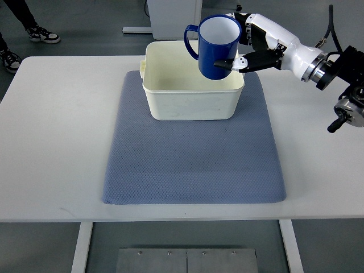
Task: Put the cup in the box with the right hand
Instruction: 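Lift the blue mug with the right hand up over the tub, then lower the blue mug into the tub with the right hand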
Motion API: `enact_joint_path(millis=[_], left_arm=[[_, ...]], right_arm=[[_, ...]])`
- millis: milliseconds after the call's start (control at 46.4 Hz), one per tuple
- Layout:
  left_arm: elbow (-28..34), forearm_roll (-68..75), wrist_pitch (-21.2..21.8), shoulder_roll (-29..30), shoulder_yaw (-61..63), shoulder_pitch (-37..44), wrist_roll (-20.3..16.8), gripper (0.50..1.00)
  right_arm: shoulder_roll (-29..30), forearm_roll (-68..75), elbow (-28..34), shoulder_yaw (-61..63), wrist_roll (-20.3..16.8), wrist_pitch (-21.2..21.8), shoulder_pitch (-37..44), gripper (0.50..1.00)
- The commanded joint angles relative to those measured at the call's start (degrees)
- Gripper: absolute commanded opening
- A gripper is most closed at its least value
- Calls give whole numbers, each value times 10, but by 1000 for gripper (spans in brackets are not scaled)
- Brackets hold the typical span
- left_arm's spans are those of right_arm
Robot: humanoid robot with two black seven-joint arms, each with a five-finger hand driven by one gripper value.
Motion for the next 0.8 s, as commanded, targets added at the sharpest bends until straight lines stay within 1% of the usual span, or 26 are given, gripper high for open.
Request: enact_joint_path(millis=[0,172,302,366,474,625,775], left_arm=[[0,0,0,0,0,0,0,1000],[0,0,0,0,0,0,0,1000],[0,-1,0,0,1,1,0,1000],[0,0,0,0,1,1,0,1000],[0,0,0,0,0,1,0,1000],[0,0,0,0,1,0,0,1000],[0,-1,0,0,1,1,0,1000]], right_arm=[[21,0,-35,-1,-1,-10,9,500],[66,-2,-111,-2,-1,-20,23,500],[93,-3,-154,-2,0,-21,25,500],[105,-3,-172,-3,0,-32,25,500],[122,-3,-197,-5,1,-45,26,500],[146,-4,-228,-5,0,-46,26,500],[153,-4,-238,-25,2,-46,25,500]])
